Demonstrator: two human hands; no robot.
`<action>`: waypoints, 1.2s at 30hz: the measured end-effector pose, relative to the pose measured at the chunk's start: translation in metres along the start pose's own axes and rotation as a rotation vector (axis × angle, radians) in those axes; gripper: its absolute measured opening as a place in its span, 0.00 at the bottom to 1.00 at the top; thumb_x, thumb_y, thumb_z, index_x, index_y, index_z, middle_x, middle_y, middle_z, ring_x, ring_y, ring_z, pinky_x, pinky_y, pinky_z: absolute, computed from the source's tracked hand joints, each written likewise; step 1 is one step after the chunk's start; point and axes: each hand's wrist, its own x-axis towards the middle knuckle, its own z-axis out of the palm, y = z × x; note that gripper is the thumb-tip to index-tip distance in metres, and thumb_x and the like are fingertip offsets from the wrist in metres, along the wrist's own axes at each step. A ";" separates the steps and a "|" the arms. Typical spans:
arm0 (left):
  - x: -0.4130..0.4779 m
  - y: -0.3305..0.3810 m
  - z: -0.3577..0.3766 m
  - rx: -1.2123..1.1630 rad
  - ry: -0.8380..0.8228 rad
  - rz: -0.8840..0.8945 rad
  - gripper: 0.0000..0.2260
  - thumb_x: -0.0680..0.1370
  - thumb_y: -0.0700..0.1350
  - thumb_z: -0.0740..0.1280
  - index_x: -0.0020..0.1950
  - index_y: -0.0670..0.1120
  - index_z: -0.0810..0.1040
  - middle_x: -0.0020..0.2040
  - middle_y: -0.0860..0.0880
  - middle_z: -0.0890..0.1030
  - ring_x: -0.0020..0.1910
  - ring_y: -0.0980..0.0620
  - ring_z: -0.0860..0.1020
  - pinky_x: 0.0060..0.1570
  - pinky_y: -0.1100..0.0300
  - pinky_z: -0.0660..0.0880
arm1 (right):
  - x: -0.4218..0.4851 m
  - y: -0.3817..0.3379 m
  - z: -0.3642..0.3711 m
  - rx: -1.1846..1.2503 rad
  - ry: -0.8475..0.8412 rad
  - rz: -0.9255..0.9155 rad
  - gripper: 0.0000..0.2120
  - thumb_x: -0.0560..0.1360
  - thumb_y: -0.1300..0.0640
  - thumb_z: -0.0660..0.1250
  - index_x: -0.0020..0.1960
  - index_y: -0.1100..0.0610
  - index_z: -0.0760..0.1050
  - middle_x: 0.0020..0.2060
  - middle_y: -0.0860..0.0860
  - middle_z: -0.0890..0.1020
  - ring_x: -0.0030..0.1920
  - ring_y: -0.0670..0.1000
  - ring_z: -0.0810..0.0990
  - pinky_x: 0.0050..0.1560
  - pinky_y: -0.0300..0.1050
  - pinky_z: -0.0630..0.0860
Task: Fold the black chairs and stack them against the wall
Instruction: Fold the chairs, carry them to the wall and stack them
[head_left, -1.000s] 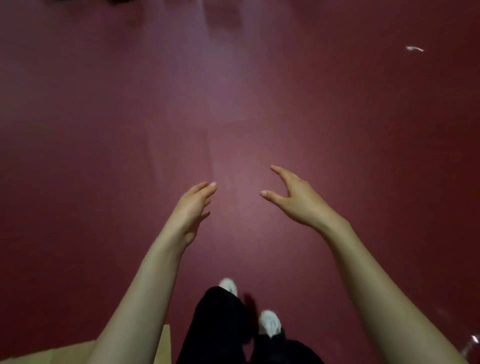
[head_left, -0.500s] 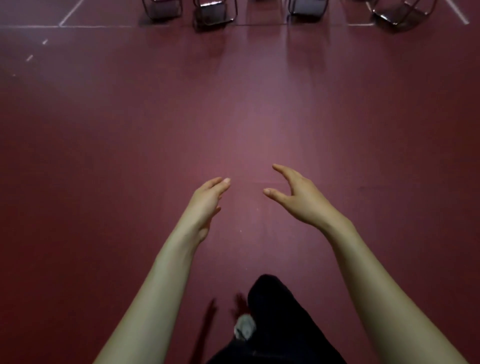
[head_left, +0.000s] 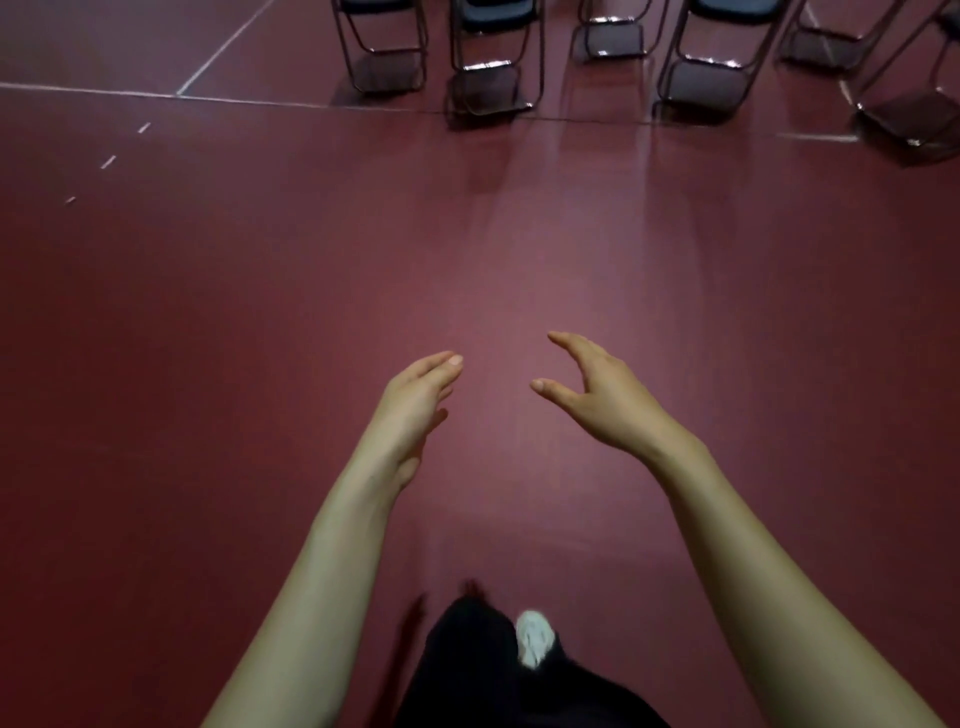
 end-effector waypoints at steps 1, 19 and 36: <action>0.028 0.016 -0.001 -0.009 0.009 0.008 0.14 0.80 0.45 0.64 0.66 0.47 0.74 0.64 0.48 0.77 0.65 0.51 0.74 0.70 0.52 0.65 | 0.033 -0.002 -0.006 -0.003 -0.008 -0.013 0.30 0.78 0.49 0.65 0.75 0.56 0.59 0.74 0.51 0.63 0.74 0.49 0.59 0.70 0.36 0.53; 0.564 0.296 -0.030 0.108 0.028 0.023 0.14 0.81 0.45 0.64 0.66 0.46 0.74 0.59 0.49 0.78 0.59 0.52 0.76 0.62 0.57 0.69 | 0.619 -0.008 -0.116 0.001 -0.074 0.064 0.30 0.78 0.47 0.64 0.76 0.52 0.59 0.74 0.49 0.64 0.73 0.48 0.62 0.69 0.38 0.57; 1.050 0.599 0.022 0.094 0.101 0.136 0.05 0.79 0.42 0.66 0.48 0.52 0.79 0.53 0.48 0.82 0.56 0.51 0.79 0.58 0.57 0.72 | 1.179 0.004 -0.245 0.003 -0.061 0.010 0.27 0.78 0.52 0.64 0.75 0.53 0.62 0.73 0.50 0.66 0.72 0.49 0.64 0.65 0.34 0.57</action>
